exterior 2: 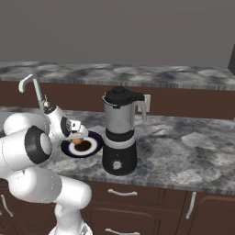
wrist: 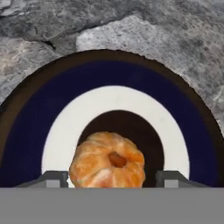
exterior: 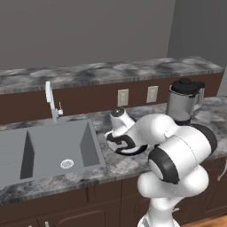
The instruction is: Pick the banana and tangerine from the fridge and place them on the plate next to the blender to make a fruit smoothie.
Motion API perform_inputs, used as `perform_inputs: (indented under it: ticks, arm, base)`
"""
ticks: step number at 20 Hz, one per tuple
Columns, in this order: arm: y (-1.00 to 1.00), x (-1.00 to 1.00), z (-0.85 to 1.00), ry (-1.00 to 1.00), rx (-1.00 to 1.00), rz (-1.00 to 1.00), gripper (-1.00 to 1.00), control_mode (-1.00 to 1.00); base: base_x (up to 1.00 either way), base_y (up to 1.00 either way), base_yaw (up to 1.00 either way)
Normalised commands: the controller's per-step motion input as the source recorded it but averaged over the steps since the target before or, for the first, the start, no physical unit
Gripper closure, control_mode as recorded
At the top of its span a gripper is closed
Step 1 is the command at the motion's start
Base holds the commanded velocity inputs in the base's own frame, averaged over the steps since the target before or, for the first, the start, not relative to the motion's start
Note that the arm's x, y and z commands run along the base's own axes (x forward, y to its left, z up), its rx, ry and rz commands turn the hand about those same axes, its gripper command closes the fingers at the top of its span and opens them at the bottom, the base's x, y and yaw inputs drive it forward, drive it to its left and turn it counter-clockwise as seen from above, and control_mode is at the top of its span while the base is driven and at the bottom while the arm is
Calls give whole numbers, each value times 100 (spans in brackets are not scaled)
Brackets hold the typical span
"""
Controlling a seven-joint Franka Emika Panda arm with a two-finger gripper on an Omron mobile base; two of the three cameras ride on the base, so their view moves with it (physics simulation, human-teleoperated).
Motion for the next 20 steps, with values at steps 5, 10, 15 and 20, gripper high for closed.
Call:
perform_inputs:
  ticks: [5,10,15,20]
  arm:
    - [0,-8,52,2,0,-7,-100,-100]
    - [-9,-84,85,0,3,0,-100,-100]
    - [-10,-100,77,0,3,1,-100,-100]
    - [-19,-100,75,-9,3,12,-100,-100]
  base:
    - [0,0,0]
    - [0,0,0]
    - [0,0,0]
    - [0,0,0]
